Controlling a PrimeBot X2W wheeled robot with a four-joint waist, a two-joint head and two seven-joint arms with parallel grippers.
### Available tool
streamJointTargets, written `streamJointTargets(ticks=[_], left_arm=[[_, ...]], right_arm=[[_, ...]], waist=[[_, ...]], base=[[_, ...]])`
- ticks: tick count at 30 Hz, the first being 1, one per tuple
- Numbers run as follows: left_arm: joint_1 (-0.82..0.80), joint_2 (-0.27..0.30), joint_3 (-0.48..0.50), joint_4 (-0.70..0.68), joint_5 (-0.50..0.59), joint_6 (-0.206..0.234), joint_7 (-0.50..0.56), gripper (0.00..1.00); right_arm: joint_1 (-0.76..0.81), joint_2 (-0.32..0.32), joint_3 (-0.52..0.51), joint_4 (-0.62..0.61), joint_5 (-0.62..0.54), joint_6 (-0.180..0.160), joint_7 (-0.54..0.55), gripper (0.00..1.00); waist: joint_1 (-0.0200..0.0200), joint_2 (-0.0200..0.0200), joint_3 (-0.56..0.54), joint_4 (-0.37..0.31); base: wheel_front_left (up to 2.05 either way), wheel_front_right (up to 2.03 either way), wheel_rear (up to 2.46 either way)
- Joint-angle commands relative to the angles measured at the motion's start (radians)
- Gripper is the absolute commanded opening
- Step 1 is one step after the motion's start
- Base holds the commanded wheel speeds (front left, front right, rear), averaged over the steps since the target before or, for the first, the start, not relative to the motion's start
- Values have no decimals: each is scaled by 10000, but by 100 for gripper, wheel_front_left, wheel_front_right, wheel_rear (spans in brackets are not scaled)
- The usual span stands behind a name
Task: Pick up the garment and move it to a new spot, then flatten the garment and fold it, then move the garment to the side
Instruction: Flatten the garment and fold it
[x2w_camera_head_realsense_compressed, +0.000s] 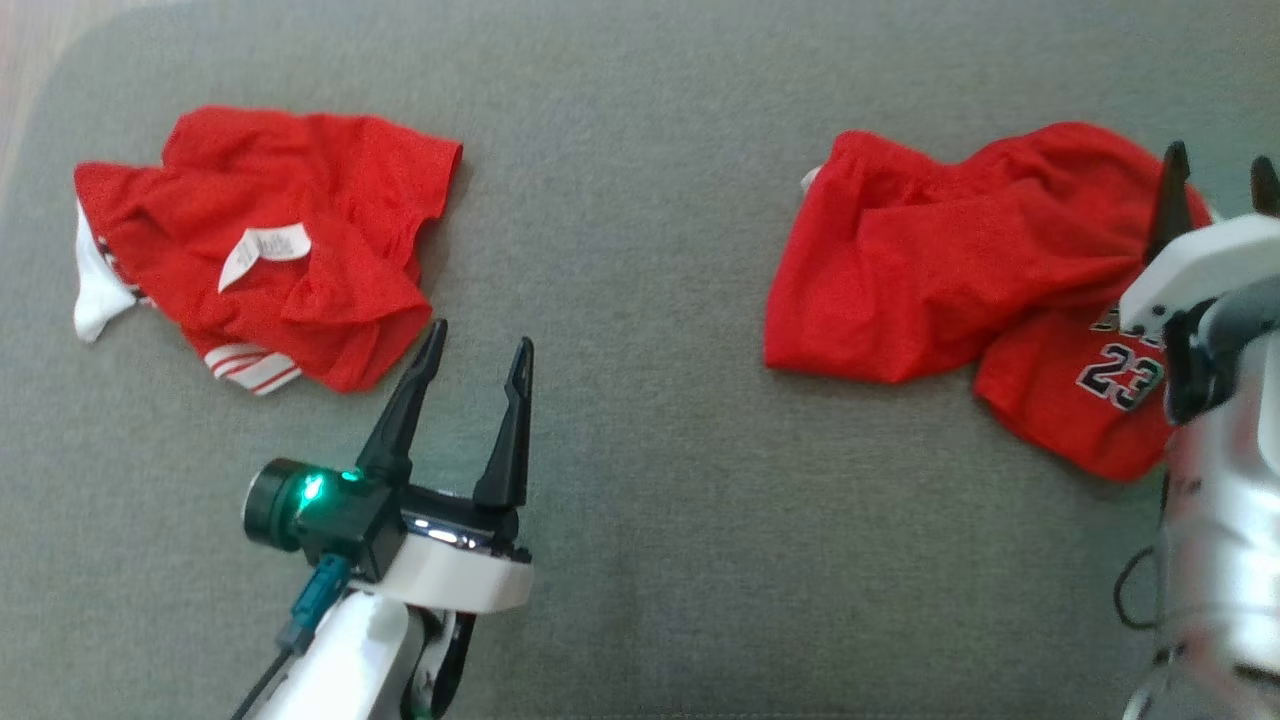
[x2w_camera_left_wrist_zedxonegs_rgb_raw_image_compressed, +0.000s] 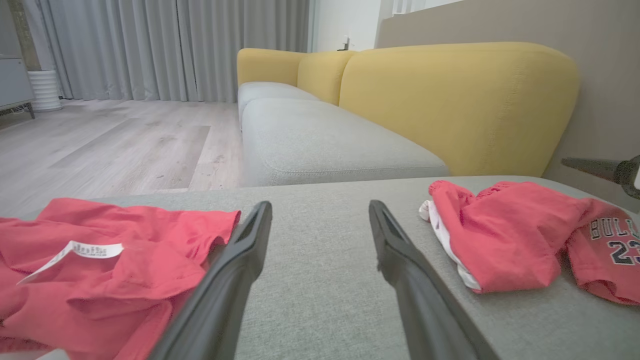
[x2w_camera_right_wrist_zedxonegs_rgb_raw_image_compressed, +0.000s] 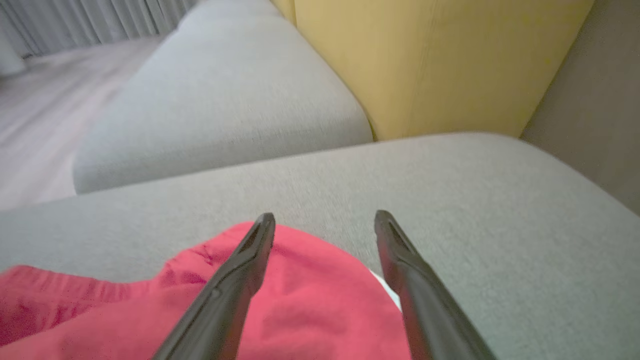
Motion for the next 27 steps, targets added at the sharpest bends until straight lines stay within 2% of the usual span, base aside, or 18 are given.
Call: streamJointTargets(ticks=[1, 5, 9, 14, 19, 20, 21, 22, 27], left_arm=[[-389, -9, 495, -247, 191, -65, -62, 100], [-512, -247, 708, -234, 334, -284, -62, 100], [-547, -489, 1005, -180, 509, -596, -62, 100], [-505, -662, 1280, -158, 721, -851, -62, 100], [-519, -779, 1508, -121, 923, -1058, -62, 100], [-525, -804, 1551, -115, 956, -1094, -62, 100], [-527, -830, 1591, -111, 988, -1126, -62, 100], [-523, -857, 1629, -111, 1018, -1156, -62, 100], [-469, -974, 1781, -123, 1162, -1300, -63, 100]], right_arm=[[-611, -33, -129, 99, -458, 71, 279, 100], [-1597, -261, -1115, 1342, -1943, 71, 1199, 100], [-2249, -776, -1330, 2503, -3149, 71, 1995, 100], [-2620, -1254, -1055, 3563, -3612, 71, 2248, 100], [-2903, -1482, -1092, 4475, -3372, 71, 2303, 100], [-2937, -1496, -1093, 4658, -3289, 71, 2315, 77], [-2967, -1507, -1054, 4827, -3225, 71, 2293, 26], [-3013, -1484, -977, 5051, -3114, 71, 2243, 0], [-3248, -1738, -713, 5827, -2599, 71, 1868, 0]], waist=[[-3, 0, 304, 183], [-3, 0, 604, 372], [-3, 0, 857, 530], [-3, 0, 964, 589], [-3, 0, 993, 559], [-3, 0, 987, 546], [-3, 0, 977, 531], [-3, 0, 965, 516], [-3, 0, 936, 428]], base=[[0, 0, 0], [0, 0, 0], [0, 0, 0], [0, 0, 0], [0, 0, 0], [0, 0, 0], [0, 0, 0], [0, 0, 0], [0, 0, 0]])
